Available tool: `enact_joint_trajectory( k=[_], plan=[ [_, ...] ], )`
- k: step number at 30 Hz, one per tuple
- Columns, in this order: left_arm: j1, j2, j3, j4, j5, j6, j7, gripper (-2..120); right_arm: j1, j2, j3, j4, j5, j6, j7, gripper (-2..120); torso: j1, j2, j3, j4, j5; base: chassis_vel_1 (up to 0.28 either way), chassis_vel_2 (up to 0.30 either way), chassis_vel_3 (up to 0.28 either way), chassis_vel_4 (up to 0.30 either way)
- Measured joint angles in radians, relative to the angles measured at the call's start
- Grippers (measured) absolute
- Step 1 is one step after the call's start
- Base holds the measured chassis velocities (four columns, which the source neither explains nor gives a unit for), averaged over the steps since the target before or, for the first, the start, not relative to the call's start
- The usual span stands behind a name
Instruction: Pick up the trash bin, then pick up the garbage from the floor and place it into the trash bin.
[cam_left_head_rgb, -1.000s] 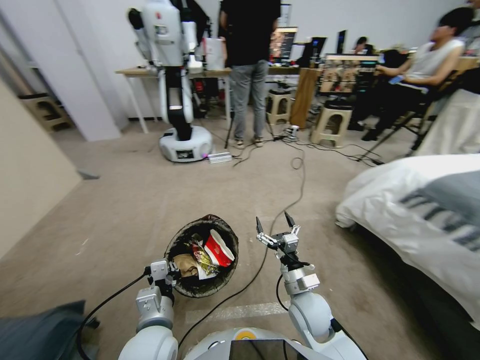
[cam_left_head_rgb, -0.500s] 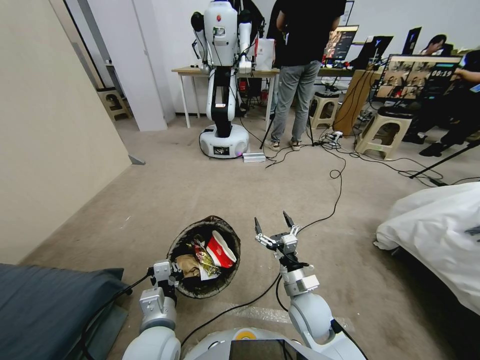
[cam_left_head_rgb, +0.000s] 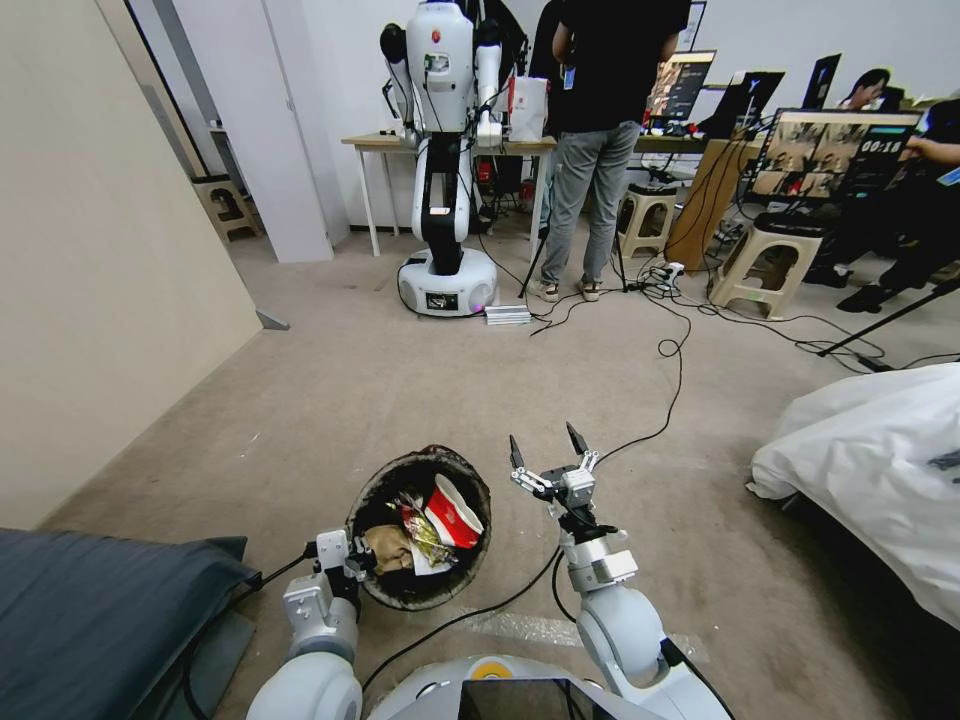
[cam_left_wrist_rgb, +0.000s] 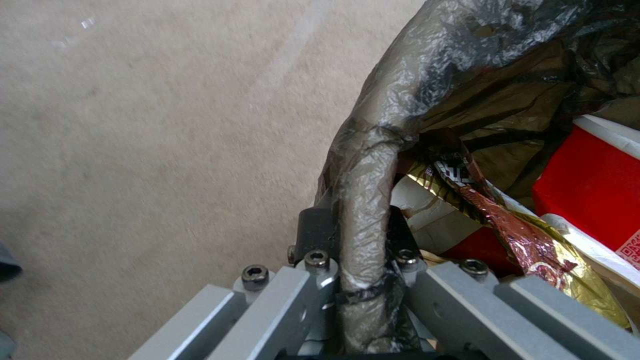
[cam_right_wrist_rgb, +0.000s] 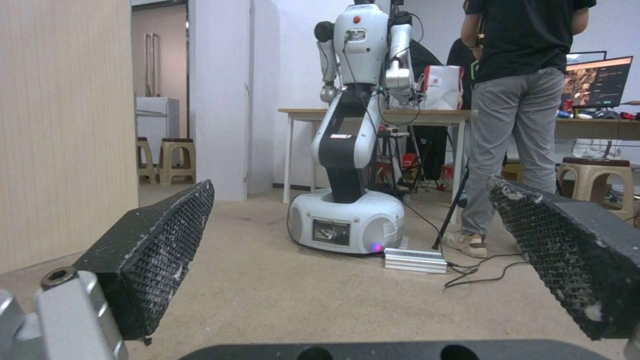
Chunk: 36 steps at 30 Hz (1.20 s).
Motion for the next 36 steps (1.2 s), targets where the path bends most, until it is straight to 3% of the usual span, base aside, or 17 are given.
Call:
enact_joint_trajectory(
  k=[9, 16, 34, 36],
  plan=[
    [-0.046, -0.003, -0.022, 0.058, -0.163, 0.07, -0.042, 0, -0.006, 0.007, -0.011, -0.007, -0.012, 0.012, -0.005, 100, 0.0, 0.0, 0.0, -0.0002, 0.0, 0.0, 0.0, 0.0, 0.0],
    [-0.079, -0.009, -0.035, 0.133, -0.205, 0.072, -0.054, 0, -0.013, 0.008, -0.012, -0.008, -0.022, 0.018, -0.015, 100, 0.0, 0.0, 0.0, -0.0002, 0.0, 0.0, 0.0, 0.0, 0.0],
    [-0.129, -0.013, -0.038, 0.218, -0.227, 0.054, -0.055, 0, -0.031, 0.01, -0.024, -0.006, -0.043, 0.023, -0.028, 100, 0.0, 0.0, 0.0, 0.0001, 0.0008, 0.0, 0.0, 0.0, 0.0],
    [-0.134, -0.014, -0.038, 0.225, -0.232, 0.051, -0.053, 5, -0.034, 0.01, -0.026, -0.004, -0.045, 0.024, -0.031, 100, 0.0, 0.0, 0.0, 0.0, 0.0006, 0.0, 0.0, 0.0, 0.0]
  ],
)
